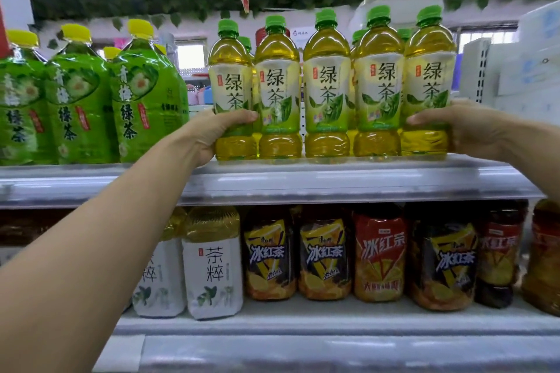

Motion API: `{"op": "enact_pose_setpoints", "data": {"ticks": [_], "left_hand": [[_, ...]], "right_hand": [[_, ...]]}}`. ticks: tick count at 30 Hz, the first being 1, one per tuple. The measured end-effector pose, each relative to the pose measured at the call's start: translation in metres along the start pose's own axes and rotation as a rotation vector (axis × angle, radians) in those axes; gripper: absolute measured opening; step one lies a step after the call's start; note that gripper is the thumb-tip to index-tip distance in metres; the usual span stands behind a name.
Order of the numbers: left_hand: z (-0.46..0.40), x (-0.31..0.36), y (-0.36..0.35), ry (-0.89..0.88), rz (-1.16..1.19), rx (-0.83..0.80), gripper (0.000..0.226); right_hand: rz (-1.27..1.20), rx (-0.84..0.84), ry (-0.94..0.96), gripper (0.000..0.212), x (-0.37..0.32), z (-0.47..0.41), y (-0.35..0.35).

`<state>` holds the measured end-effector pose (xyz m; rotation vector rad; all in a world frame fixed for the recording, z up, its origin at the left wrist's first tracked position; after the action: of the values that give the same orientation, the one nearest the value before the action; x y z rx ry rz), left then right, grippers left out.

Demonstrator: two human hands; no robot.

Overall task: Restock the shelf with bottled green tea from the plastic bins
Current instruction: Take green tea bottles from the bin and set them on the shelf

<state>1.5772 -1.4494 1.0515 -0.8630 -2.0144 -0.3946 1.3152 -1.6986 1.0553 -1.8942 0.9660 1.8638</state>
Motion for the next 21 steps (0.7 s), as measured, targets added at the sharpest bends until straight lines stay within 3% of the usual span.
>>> {"op": "enact_pose_setpoints", "data": {"ticks": [10,15,21], "left_hand": [[-0.0075,-0.0045,0.0031,-0.003,-0.067,-0.013,0.050],[-0.0086,-0.0056,0.0022,-0.001,-0.068,-0.041,0.060],[-0.0056,-0.0029,0.0018,-0.007,-0.071,-0.044,0.057]], "right_hand": [[0.005,0.028,-0.016,0.041,0.0002,-0.0003,0.0027],[0.018,0.040,-0.021,0.042,0.0005,-0.0004,0.0043],[0.028,0.047,-0.029,0.043,0.0003,0.0021,0.0031]]}}
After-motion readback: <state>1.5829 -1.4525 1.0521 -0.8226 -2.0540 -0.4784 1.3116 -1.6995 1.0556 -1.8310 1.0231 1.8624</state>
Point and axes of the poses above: each hand's wrist, its own z-axis away from the middle knuckle, its own y-axis out of the back of the hand, x = y × z, the point moved 8 cm from there along -z, towards the middle knuckle, and after that the axes turned 14 degrees about -y, right-handed, at the moved point
